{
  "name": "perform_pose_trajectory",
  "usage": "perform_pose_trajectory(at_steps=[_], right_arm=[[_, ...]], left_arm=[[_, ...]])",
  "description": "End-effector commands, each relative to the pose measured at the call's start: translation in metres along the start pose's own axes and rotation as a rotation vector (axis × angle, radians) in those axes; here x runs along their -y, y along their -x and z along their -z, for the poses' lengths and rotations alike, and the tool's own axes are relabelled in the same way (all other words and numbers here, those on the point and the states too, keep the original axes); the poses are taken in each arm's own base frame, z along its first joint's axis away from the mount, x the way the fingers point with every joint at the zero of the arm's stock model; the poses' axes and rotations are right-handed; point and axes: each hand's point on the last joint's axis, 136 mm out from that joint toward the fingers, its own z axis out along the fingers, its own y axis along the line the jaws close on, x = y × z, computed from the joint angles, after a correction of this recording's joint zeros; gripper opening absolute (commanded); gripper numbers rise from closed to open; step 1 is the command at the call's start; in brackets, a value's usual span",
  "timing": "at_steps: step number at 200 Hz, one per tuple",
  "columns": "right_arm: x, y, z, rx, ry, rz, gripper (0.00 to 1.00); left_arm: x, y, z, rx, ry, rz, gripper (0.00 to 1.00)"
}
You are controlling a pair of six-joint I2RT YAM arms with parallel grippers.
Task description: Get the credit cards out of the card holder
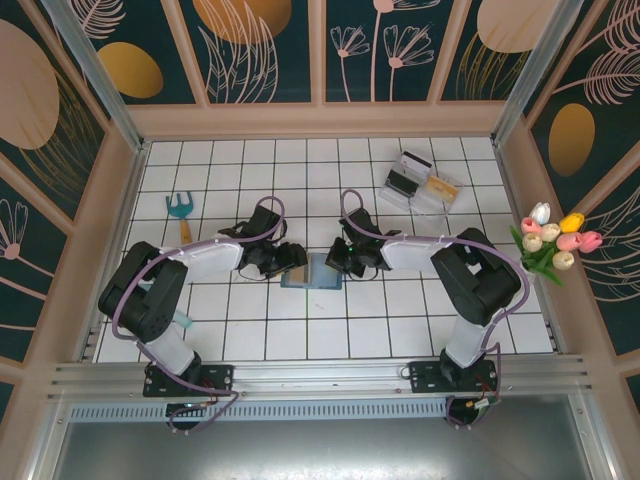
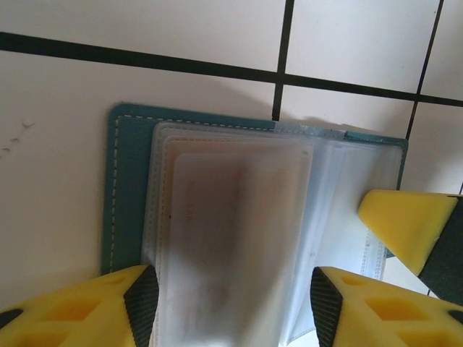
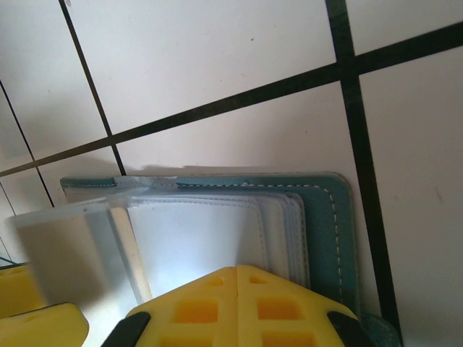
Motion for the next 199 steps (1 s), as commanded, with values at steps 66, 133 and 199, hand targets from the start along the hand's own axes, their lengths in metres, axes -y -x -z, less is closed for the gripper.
perform_pose_trajectory(at_steps=[66, 133, 199], right_arm=[[0.015, -0.011, -0.007, -0.044, -0.059, 0.009, 0.06], [0.013, -0.011, -0.006, -0.040, -0.053, 0.010, 0.06], [-0.023, 0.010, 0.031, 0.083, 0.064, 0.041, 0.06]], left_arm=[[0.019, -0.005, 0.003, -0.034, -0.103, -0.042, 0.58], [0.048, -0.008, 0.015, -0.049, -0.242, -0.091, 0.49], [0.079, -0.014, 0.025, -0.069, -0.403, -0.121, 0.53]])
